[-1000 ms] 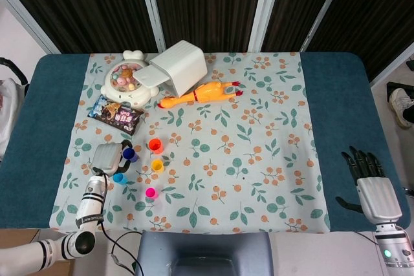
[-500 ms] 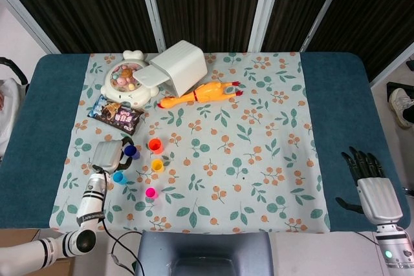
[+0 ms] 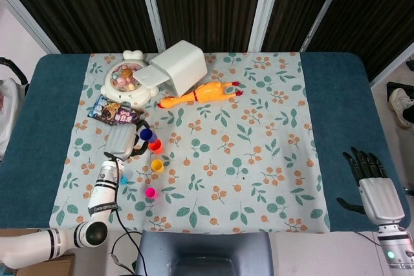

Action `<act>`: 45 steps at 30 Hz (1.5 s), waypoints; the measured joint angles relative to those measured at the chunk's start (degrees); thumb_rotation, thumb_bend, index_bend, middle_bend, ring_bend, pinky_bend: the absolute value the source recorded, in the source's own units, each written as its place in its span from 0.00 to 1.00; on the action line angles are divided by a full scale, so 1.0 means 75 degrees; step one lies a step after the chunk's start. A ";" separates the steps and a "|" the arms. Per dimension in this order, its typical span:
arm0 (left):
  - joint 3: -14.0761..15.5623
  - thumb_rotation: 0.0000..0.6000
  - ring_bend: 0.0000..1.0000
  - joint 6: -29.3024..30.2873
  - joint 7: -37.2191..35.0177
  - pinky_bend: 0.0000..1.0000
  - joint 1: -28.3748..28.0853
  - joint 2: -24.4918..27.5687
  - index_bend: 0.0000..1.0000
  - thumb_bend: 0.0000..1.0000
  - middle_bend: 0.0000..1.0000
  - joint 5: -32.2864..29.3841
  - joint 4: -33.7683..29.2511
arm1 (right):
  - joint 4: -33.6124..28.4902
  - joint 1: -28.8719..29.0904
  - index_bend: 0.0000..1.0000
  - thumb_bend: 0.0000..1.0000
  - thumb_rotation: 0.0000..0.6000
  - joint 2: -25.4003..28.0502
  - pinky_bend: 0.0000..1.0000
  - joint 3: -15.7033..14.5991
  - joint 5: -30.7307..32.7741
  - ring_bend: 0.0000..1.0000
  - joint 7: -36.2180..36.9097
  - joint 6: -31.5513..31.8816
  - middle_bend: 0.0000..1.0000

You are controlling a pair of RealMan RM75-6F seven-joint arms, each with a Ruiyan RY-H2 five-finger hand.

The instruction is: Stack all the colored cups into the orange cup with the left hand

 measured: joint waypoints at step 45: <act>0.1506 1.00 1.00 -0.0073 -0.0507 1.00 0.0409 -0.0167 0.24 0.34 1.00 0.1147 -0.0854 | -0.0035 -0.0061 0.00 0.20 1.00 0.0170 0.00 -0.0046 -0.0126 0.00 0.0283 0.0075 0.00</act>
